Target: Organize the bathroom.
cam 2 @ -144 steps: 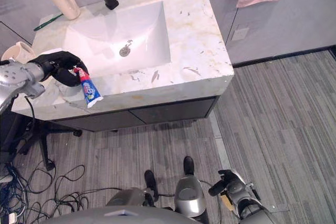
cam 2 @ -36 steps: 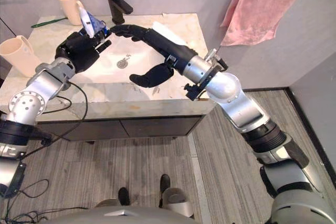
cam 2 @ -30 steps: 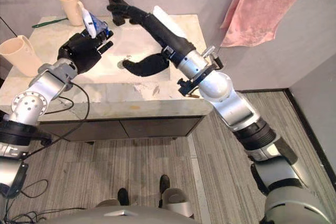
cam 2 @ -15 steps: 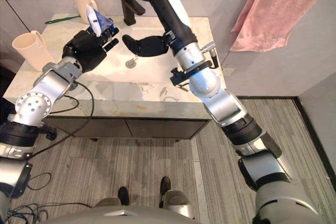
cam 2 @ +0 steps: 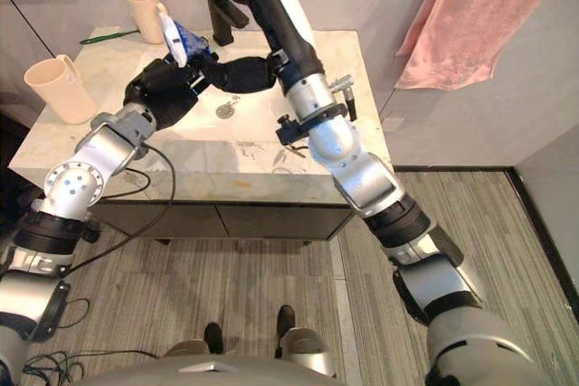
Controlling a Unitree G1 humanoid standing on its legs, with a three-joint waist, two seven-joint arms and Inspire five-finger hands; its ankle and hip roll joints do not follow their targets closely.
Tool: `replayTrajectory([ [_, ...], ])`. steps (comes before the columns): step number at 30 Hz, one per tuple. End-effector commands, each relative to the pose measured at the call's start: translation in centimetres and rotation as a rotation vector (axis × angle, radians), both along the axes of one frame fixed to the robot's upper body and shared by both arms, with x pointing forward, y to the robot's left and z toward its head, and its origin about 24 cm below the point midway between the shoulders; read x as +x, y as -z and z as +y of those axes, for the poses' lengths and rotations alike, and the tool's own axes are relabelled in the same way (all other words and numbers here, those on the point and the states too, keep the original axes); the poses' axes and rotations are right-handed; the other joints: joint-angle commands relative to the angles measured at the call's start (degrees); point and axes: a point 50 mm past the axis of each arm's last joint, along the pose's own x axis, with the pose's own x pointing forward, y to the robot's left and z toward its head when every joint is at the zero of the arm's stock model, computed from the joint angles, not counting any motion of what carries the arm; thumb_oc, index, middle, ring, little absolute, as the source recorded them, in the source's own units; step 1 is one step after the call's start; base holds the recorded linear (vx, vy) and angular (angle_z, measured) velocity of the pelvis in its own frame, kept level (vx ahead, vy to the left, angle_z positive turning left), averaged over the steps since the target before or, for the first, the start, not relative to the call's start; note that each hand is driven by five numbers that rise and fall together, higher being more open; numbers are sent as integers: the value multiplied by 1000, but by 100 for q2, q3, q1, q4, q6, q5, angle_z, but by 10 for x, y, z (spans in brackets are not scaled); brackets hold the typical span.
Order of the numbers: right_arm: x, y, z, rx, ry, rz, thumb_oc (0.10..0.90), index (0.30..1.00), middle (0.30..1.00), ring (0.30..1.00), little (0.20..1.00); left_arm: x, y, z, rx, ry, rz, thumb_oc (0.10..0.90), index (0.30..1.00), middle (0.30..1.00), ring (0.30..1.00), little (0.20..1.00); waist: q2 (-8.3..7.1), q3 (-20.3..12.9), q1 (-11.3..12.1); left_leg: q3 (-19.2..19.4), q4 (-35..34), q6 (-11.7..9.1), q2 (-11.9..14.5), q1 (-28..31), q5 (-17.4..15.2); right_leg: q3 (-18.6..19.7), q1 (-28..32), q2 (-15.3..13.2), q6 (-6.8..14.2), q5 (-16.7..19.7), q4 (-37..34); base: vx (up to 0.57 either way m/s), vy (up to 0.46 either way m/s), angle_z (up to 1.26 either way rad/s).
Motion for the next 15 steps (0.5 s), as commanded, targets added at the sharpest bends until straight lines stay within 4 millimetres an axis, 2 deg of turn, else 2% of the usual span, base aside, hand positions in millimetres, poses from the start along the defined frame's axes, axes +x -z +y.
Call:
replayTrajectory([
  [1, -5, -39, 18, 69, -85, -122, 800, 900, 900, 900, 900, -4, -45, 0, -102, -11, -219, 400, 300, 300, 300, 300, 174, -818, 74, 248, 429, 20, 385, -316, -244, 418, -128, -133, 356, -1125, 351, 0, 0, 0],
  [15, -7, -32, 30, 64, -198, -15, 800, 900, 900, 900, 900, -5, -46, 5, -104, -82, -213, 400, 300, 300, 300, 300, 174, -803, 26, 267, 495, -1, 432, -329, -208, 487, -129, -109, 321, -1099, 342, 0, 0, 0],
])
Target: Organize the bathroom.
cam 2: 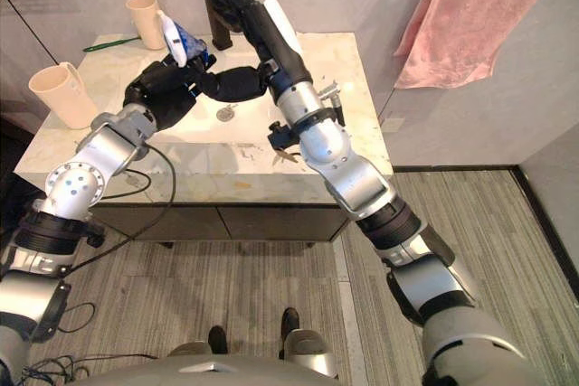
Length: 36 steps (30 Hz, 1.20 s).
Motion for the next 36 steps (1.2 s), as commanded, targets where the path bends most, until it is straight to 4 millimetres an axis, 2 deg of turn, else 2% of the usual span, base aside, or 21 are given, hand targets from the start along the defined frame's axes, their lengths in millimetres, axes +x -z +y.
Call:
replayTrajectory([
  [1, -10, -43, 22, 71, -145, -133, 800, 900, 900, 900, 900, -6, -47, 4, -99, -37, -241, 400, 300, 300, 300, 300, 69, -744, 33, 253, 494, 0, 428, -342, -209, 469, -128, -109, 323, -1102, 328, 0, 0, 0],
  [11, -19, -43, 26, 70, -199, -127, 800, 900, 900, 900, 900, -5, -43, 15, -68, -96, -227, 400, 300, 300, 300, 300, 47, -752, -2, 305, 444, 15, 435, -288, -211, 498, -119, -96, 323, -1075, 292, 0, 0, 0],
  [19, -23, -52, 28, 93, -213, -158, 800, 900, 900, 900, 900, 1, -30, 21, -16, -136, -178, 400, 300, 300, 300, 300, 29, -796, -26, 326, 407, 30, 430, -246, -226, 536, -103, -84, 334, -1064, 266, 0, -2, 0],
  [36, -27, -62, 26, 168, -232, -142, 800, 900, 900, 900, 900, 2, -20, 24, 17, -167, -124, 400, 300, 300, 300, 300, 34, -812, -39, 341, 405, 42, 426, -203, -240, 568, -87, -77, 329, -1066, 279, 0, 0, 0],
])
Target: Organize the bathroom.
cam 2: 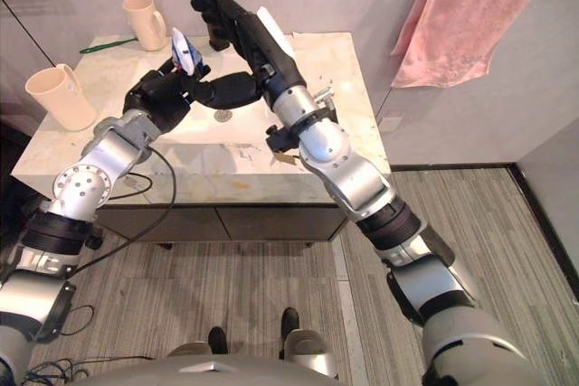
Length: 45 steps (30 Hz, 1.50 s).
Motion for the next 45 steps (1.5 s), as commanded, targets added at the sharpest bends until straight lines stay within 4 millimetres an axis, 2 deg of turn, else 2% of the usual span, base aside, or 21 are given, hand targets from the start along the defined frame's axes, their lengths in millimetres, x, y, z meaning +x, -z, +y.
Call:
replayTrajectory([
  [1, -27, -65, 23, 155, -163, -225, 800, 900, 900, 900, 900, -3, -33, 21, -39, -86, -174, 400, 300, 300, 300, 300, 33, -811, -31, 254, 433, 42, 429, -252, -240, 491, -87, -86, 319, -1080, 288, 0, 0, 0],
  [12, -31, -64, 29, 165, -196, -204, 800, 900, 900, 900, 900, -4, -31, 19, -35, -91, -167, 400, 300, 300, 300, 300, 17, -818, -39, 279, 448, 45, 447, -258, -237, 501, -93, -79, 317, -1073, 291, 3, -2, -1],
  [13, -31, -63, 29, 162, -198, -198, 557, 535, 535, 535, 535, -4, -30, 19, -38, -92, -166, 400, 300, 300, 300, 300, 15, -820, -41, 280, 440, 49, 444, -252, -236, 503, -92, -78, 318, -1072, 287, 0, 0, 0],
  [15, -31, -63, 29, 162, -198, -198, 557, 535, 535, 535, 535, -4, -30, 19, -38, -92, -166, 400, 300, 300, 300, 300, 15, -820, -41, 280, 440, 49, 444, -252, -236, 503, -92, -78, 318, -1072, 287, 0, 0, 0],
  [16, -30, -62, 28, 167, -198, -191, 400, 300, 300, 300, 300, -4, -31, 19, -38, -94, -164, 400, 300, 300, 300, 300, 10, -822, -43, 282, 443, 50, 446, -252, -234, 502, -94, -79, 319, -1069, 291, 0, 0, 0],
  [35, -29, -60, 30, 150, -208, -173, 400, 300, 300, 300, 300, -6, -31, 21, -55, -107, -171, 400, 300, 300, 300, 300, 26, -807, -44, 283, 418, 47, 449, -234, -207, 500, -84, -78, 308, -1062, 295, 0, 0, 0],
  [36, -29, -59, 30, 134, -211, -172, 453, 380, 380, 380, 380, -6, -30, 21, -53, -106, -172, 400, 300, 300, 300, 300, 24, -810, -41, 271, 418, 48, 446, -239, -208, 504, -83, -75, 308, -1061, 292, 0, 0, 0],
  [37, -29, -59, 30, 134, -211, -172, 453, 380, 380, 380, 380, -6, -30, 21, -53, -106, -172, 400, 300, 300, 300, 300, 24, -810, -41, 271, 418, 48, 446, -239, -208, 504, -83, -75, 308, -1061, 292, 0, 0, 0],
  [38, -28, -58, 32, 122, -222, -163, 800, 900, 900, 900, 900, -6, -30, 21, -53, -104, -172, 400, 300, 300, 300, 300, 26, -810, -36, 266, 421, 45, 446, -247, -205, 500, -83, -75, 308, -1061, 288, 0, 0, 0],
  [45, -28, -53, 36, 58, -251, -145, 800, 900, 900, 900, 900, -6, -29, 21, -52, -100, -172, 400, 300, 300, 300, 300, 14, -801, -28, 262, 422, 45, 453, -236, -199, 495, -71, -74, 307, -1056, 280, 0, 0, 0],
])
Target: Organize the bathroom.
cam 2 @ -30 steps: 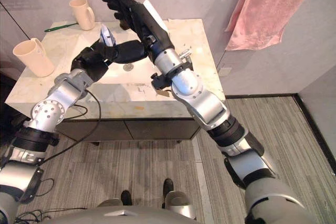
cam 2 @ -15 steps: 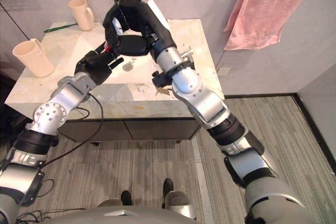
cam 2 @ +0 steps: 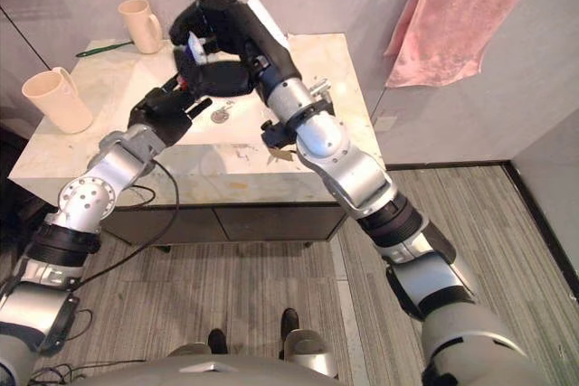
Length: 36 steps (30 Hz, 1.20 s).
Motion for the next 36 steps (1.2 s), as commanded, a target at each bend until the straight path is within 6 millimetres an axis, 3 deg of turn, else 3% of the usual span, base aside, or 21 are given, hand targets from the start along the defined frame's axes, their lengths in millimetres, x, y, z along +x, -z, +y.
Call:
replayTrajectory([
  [1, -20, -42, 26, 91, -167, -149, 800, 900, 900, 900, 900, 1, -47, 19, -48, -72, -235, 400, 300, 300, 300, 300, 18, -794, -22, 195, 422, 42, 451, -275, -200, 428, -79, -82, 317, -1088, 273, 0, 0, 0],
  [36, -10, -27, 12, 14, -83, -147, 800, 900, 900, 900, 900, -4, -45, 30, -53, -96, -252, 400, 300, 300, 300, 300, 47, -719, 4, 202, 437, 45, 451, -283, -196, 362, -76, -110, 311, -1107, 316, 0, 0, 0],
])
